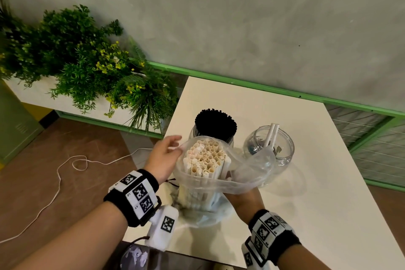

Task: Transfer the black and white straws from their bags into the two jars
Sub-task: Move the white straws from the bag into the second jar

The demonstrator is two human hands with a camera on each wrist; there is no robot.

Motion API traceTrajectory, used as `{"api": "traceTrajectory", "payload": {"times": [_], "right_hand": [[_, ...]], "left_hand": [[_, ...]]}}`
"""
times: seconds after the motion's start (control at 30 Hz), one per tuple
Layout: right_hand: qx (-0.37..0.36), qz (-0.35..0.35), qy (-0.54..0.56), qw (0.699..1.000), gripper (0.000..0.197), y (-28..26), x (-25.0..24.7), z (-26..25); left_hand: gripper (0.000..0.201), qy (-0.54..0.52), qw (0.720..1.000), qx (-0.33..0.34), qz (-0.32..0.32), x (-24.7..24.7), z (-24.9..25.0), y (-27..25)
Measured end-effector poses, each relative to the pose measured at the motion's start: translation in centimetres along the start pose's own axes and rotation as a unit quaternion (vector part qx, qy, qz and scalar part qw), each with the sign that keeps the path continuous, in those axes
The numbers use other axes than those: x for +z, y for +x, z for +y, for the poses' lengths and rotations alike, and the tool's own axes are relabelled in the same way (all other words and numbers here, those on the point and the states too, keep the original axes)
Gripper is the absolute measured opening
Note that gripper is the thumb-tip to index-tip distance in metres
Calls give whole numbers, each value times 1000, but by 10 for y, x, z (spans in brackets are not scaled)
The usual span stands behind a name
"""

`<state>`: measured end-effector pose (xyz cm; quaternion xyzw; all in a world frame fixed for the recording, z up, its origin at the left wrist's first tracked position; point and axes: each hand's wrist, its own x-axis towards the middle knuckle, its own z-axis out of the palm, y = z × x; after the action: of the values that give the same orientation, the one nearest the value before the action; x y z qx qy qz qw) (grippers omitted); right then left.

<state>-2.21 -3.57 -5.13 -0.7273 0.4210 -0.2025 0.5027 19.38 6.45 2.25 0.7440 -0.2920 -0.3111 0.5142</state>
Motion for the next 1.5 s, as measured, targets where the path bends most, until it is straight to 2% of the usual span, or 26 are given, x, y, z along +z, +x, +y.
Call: {"api": "traceTrajectory", "payload": {"times": [0.07,0.13,0.17,0.27,0.3,0.33,0.4,0.47,0.5,0.57,0.63,0.7,0.77,0.87,0.93,1.0,1.07,1.13,1.23,1.33,1.4,1.5], "right_hand": [[-3,-1,11,1000,16,-2,-2,0],[-2,-16,18,1000,20,-3,-2,-4],[4,-23,32,999,25,-3,-2,-8],[-42,-44,54,997,39,-5,-5,-16],[-69,-45,31,996,43,-6,-8,-16],[-89,-42,2,995,45,-8,-14,-17],[-94,-16,-29,995,64,-13,-32,-17],[-99,46,11,994,85,-19,-52,-26],[-120,92,42,988,88,-22,-61,-35],[-205,203,46,956,78,-28,-76,-62],[-314,277,-45,907,49,-33,-82,-99],[-397,246,-178,866,18,-35,-74,-132],[-416,162,-348,824,7,-30,-60,-144],[-325,60,-562,758,11,-16,-47,-130],[-264,32,-608,748,20,-9,-50,-127],[-220,0,-617,755,34,-5,-54,-129],[-188,-31,-600,777,59,-2,-57,-131],[-191,-42,-550,812,77,0,-57,-129],[-191,-62,-455,868,102,2,-53,-120],[-174,-71,-383,904,111,1,-45,-106],[-165,-68,-330,927,112,1,-39,-95],[-150,-60,-277,947,116,4,-29,-79]], "left_hand": [[32,48,989,136,42,-5,14,-11],[44,146,953,267,-17,-5,33,-28],[53,223,923,306,-62,-1,40,-34],[70,473,793,361,-130,18,39,-35],[71,515,767,357,-140,23,35,-32],[69,535,756,349,-141,25,31,-28],[65,544,758,333,-136,24,25,-19],[64,548,760,321,-140,22,24,-15],[65,548,760,318,-142,21,23,-13],[68,547,762,314,-146,23,23,-13],[71,543,765,312,-148,26,23,-14],[72,538,768,315,-147,27,22,-16],[72,532,769,325,-142,29,20,-19],[79,526,778,313,-143,32,18,-23],[83,503,800,297,-136,32,18,-25],[83,474,822,290,-123,31,19,-27],[80,459,832,297,-98,30,19,-29],[80,444,840,306,-65,30,22,-30],[92,453,842,289,-41,32,26,-26],[104,468,844,256,-64,30,24,-19],[107,459,847,258,-73,30,21,-16],[112,422,869,242,-88,31,22,-15]]}}
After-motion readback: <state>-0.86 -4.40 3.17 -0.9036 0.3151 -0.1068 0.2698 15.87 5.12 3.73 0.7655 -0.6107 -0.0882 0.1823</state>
